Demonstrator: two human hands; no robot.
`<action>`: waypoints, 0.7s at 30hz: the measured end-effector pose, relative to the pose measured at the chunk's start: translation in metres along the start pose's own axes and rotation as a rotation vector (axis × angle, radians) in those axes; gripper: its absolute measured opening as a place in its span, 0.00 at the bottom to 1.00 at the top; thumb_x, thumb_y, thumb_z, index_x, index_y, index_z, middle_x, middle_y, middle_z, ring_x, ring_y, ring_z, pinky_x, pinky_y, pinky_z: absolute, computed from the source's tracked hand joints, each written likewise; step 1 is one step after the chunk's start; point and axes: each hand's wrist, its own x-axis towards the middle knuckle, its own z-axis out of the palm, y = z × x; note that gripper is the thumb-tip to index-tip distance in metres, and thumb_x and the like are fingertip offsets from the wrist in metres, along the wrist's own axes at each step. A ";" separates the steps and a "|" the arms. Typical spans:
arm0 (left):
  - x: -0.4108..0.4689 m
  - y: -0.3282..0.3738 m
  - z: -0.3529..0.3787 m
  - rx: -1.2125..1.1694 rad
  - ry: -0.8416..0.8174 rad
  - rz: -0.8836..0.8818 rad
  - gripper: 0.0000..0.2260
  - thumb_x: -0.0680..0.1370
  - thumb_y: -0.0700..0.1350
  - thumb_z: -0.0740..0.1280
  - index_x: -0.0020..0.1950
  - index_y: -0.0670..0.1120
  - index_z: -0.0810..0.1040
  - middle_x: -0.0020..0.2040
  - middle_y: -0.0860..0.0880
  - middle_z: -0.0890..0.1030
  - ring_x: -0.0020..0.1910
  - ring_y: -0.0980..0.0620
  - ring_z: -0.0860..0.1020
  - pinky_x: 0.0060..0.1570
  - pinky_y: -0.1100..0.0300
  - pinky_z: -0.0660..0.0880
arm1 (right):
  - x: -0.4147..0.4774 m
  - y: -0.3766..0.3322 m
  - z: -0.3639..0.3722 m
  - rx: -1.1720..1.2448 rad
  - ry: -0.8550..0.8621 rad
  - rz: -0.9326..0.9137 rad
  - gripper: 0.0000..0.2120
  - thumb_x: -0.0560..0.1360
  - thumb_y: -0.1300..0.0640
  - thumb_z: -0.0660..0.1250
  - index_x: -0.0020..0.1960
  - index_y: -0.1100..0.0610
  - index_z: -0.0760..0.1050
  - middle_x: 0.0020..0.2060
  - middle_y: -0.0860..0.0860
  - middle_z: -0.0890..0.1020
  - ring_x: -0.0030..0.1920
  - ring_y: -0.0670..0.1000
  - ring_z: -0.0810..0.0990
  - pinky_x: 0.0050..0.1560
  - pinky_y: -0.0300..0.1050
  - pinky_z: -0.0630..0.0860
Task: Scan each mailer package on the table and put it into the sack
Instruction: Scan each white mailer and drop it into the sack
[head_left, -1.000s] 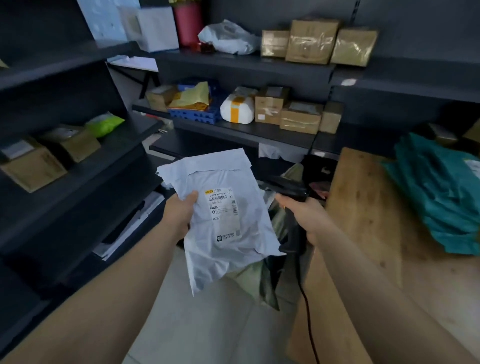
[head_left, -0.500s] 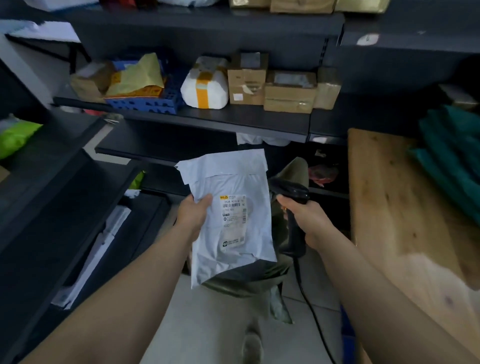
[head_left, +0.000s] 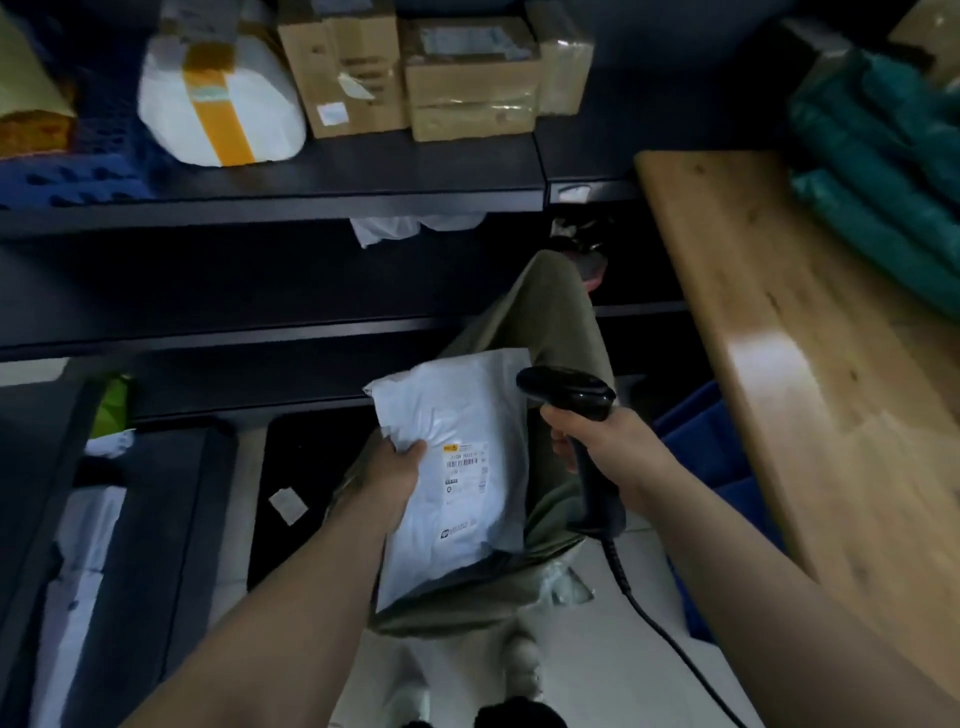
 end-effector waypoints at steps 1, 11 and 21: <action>0.001 -0.002 0.002 0.042 0.004 -0.012 0.21 0.75 0.50 0.69 0.66 0.44 0.73 0.59 0.44 0.80 0.57 0.42 0.79 0.61 0.45 0.75 | 0.000 0.004 0.001 -0.003 0.011 -0.001 0.09 0.73 0.53 0.74 0.47 0.58 0.81 0.42 0.57 0.84 0.45 0.56 0.83 0.48 0.52 0.79; -0.013 -0.005 -0.010 0.544 -0.098 -0.011 0.20 0.80 0.47 0.62 0.66 0.35 0.72 0.61 0.37 0.77 0.56 0.41 0.77 0.51 0.55 0.73 | -0.019 0.010 0.013 -0.045 0.066 -0.046 0.09 0.72 0.50 0.75 0.47 0.54 0.82 0.37 0.51 0.84 0.41 0.51 0.83 0.45 0.48 0.80; -0.160 0.121 -0.031 1.039 -0.270 0.586 0.11 0.81 0.51 0.60 0.56 0.46 0.75 0.54 0.48 0.79 0.55 0.48 0.77 0.57 0.54 0.74 | -0.152 -0.034 -0.024 -0.042 0.142 -0.089 0.10 0.73 0.50 0.75 0.46 0.56 0.82 0.39 0.54 0.83 0.39 0.51 0.81 0.44 0.51 0.80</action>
